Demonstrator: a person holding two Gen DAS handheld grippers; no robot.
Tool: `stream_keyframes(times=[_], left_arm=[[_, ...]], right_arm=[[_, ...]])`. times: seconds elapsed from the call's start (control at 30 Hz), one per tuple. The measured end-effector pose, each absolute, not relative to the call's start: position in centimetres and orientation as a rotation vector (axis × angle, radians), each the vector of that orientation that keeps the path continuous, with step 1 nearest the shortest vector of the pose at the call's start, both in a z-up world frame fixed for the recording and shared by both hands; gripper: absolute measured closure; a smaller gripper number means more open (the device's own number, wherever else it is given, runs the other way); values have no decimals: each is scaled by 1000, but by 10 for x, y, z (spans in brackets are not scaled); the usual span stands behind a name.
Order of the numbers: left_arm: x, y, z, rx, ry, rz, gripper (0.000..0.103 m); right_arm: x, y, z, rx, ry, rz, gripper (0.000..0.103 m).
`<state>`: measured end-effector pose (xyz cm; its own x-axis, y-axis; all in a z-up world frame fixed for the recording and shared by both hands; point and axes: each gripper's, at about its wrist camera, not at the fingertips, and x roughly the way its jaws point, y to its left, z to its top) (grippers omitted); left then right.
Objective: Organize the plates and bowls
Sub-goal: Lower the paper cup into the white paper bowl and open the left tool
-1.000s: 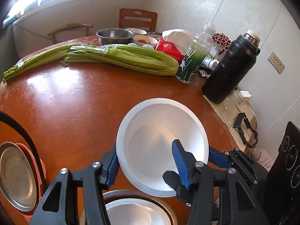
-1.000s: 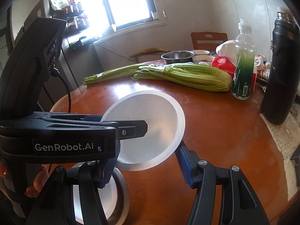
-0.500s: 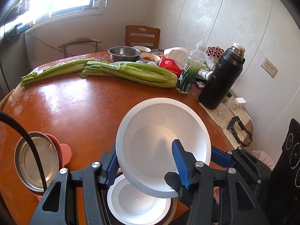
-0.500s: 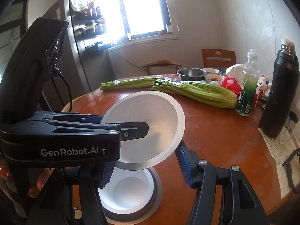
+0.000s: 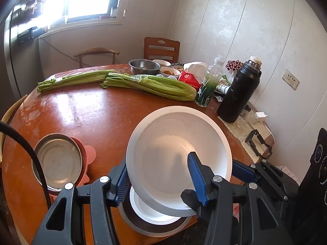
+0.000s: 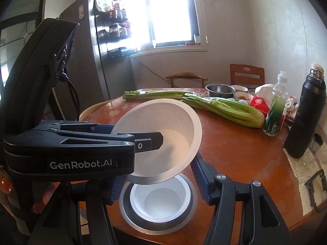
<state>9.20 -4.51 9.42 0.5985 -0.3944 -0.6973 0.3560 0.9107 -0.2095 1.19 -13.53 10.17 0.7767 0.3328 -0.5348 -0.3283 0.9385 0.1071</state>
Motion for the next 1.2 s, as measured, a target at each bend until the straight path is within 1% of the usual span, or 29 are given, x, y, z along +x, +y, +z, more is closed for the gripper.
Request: stream_keyframes(times=[0.33,0.9,1.2], left_arm=[[75,-35,89,-54,815,-401,50],[78,-43,35,-73,913,-372,50],[82,-43,15,-98,947,-373,50]], right_arm=[[0,-128,97,-11,591,394,41],[3,-130,51,-25,711,394,40],[8,-134,35,-18,752,396,40]])
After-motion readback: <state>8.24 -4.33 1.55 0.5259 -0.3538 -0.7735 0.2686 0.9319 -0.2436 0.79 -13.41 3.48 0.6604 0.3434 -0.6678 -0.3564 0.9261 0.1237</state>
